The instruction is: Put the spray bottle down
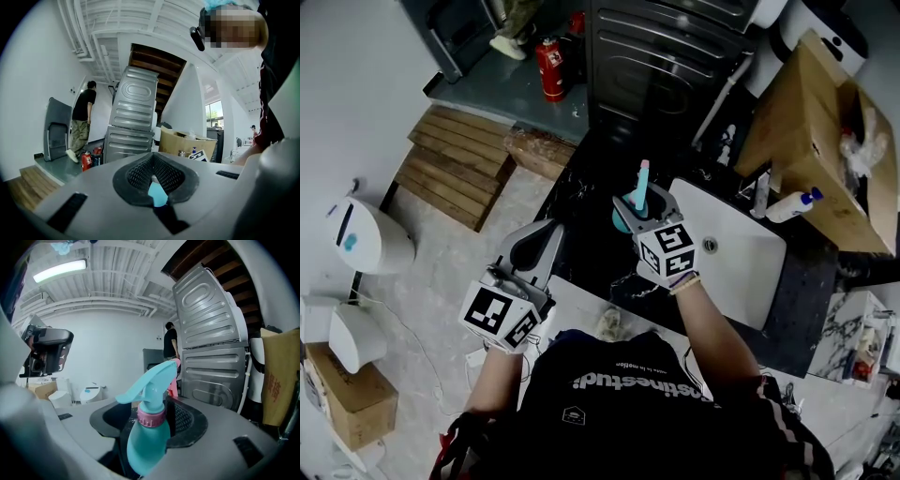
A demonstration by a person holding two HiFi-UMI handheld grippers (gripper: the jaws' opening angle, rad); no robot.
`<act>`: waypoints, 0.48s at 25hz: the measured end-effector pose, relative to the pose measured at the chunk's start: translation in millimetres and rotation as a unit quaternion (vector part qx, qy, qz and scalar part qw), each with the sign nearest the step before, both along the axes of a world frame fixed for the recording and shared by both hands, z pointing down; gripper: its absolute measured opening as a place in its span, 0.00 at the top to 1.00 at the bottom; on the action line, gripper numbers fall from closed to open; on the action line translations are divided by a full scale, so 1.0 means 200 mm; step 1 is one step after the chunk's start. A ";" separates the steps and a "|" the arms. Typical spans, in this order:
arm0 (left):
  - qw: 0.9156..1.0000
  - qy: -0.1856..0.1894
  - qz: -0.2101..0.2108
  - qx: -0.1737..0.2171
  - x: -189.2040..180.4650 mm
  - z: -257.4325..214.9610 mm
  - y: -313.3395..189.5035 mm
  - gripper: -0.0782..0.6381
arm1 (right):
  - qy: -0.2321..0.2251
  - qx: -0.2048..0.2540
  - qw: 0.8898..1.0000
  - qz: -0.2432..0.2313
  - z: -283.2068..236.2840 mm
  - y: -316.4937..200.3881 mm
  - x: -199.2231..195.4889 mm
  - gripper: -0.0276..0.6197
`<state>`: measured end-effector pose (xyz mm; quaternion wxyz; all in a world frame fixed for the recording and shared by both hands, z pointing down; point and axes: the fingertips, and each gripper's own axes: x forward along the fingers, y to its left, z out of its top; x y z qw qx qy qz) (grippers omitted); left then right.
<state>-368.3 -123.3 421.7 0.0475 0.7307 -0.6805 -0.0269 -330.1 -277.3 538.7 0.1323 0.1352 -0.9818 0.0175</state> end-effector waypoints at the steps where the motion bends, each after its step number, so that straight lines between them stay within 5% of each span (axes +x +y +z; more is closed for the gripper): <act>1: 1.000 -0.001 0.000 0.000 0.00 0.00 0.00 0.87 | 0.000 0.000 1.000 0.001 0.00 0.00 0.00 0.59; 12: 1.000 -0.001 0.008 0.008 0.03 -0.03 0.00 0.87 | 0.000 0.013 1.000 0.008 -0.05 0.01 0.05 0.57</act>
